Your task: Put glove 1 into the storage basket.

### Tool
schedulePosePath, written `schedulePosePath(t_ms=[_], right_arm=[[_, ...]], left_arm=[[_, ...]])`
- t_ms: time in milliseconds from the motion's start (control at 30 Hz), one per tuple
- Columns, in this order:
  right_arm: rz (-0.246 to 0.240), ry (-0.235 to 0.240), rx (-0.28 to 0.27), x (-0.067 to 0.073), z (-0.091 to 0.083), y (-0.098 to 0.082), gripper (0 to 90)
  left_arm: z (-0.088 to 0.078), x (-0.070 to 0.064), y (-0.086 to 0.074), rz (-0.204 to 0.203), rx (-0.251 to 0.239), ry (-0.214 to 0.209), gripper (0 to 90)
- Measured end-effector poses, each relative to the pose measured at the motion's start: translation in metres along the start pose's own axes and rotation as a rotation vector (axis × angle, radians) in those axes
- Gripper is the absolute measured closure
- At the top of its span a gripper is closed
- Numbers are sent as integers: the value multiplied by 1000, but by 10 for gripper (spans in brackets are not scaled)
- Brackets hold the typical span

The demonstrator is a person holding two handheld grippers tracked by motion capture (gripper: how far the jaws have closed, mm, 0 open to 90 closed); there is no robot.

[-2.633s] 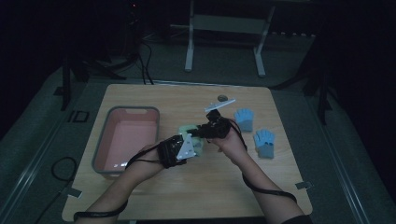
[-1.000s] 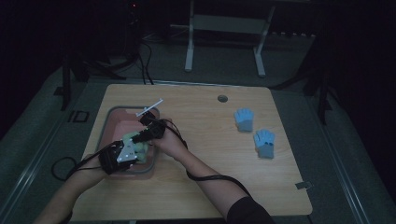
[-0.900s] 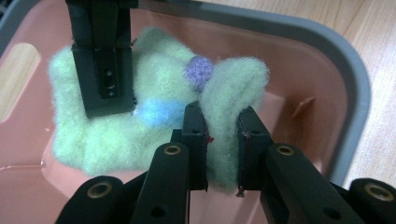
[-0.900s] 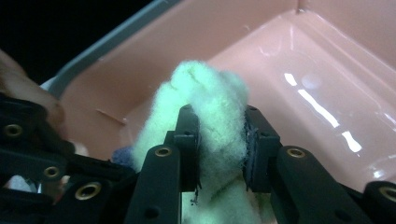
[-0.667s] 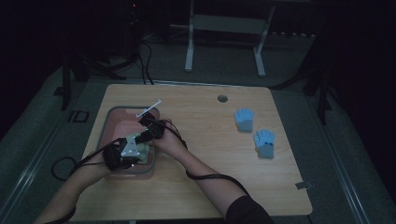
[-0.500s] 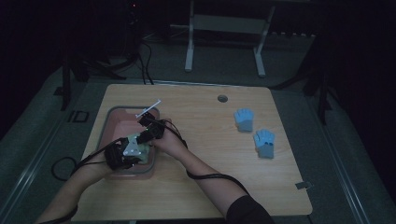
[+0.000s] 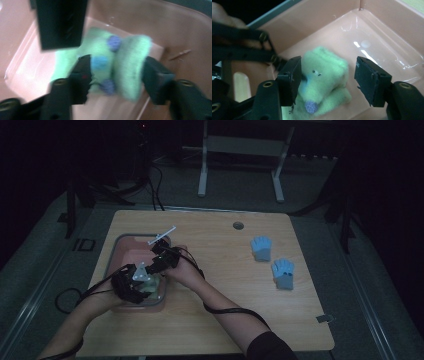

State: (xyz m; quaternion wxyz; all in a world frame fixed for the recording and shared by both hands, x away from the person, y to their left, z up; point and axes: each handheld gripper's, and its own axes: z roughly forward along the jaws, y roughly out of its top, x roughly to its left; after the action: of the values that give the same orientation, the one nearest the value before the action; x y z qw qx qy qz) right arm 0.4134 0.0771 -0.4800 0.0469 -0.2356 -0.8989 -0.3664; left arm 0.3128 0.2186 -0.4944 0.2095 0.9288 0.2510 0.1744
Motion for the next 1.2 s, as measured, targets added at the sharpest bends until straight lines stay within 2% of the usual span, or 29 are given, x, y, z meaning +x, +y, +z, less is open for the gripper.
schedulePosePath(t_ms=[33,67,100,133,200,233,333,400,433,567,600,667,800,900,967,1000,1200], right_arm=[[1,2,-6,0,-3,0,362],[1,2,-6,0,-3,0,362],[2,6,-10,0,-5,0,357],[1,10,-15,0,-8,0,344],[-6,18,-25,0,-16,-1,309],[-7,23,-30,1,-18,-1,299],[-14,35,-44,1,-26,-4,269],[-14,39,-48,1,-28,-5,264],[-9,59,-60,0,-35,-9,246],[-7,66,-67,-1,-40,-12,246],[-11,63,-69,-1,-42,-14,244],[-13,72,-75,-2,-52,-21,215],[-15,64,-88,-4,-66,-32,212],[-22,55,-93,-8,-80,-43,207],[-22,55,-93,-8,-80,-43,207],[-26,46,-91,-8,-83,-45,206],[-11,19,-121,-19,-108,-64,206]], left_arm=[[-1,1,-1,-22,-12,5,349],[-1,1,-1,-22,-12,5,312],[-2,2,-1,-45,-18,3,312],[-4,3,-2,-66,-32,7,274],[-7,4,-2,-81,-32,4,168],[-8,4,-2,-82,-27,6,150],[-9,3,0,-99,-29,22,148],[-10,3,1,-107,-40,23,139],[-12,2,4,-119,-48,23,109],[-14,2,7,-125,-66,18,94],[-17,0,13,-136,-92,13,94],[-19,-2,18,-135,-112,6,93],[-21,-10,29,-120,-136,-7,93],[-22,-15,39,-123,-168,-32,93],[-23,-16,41,-122,-170,-32,93],[-23,-19,49,-120,-186,-50,93],[-22,-29,69,-113,-230,-95,93]])
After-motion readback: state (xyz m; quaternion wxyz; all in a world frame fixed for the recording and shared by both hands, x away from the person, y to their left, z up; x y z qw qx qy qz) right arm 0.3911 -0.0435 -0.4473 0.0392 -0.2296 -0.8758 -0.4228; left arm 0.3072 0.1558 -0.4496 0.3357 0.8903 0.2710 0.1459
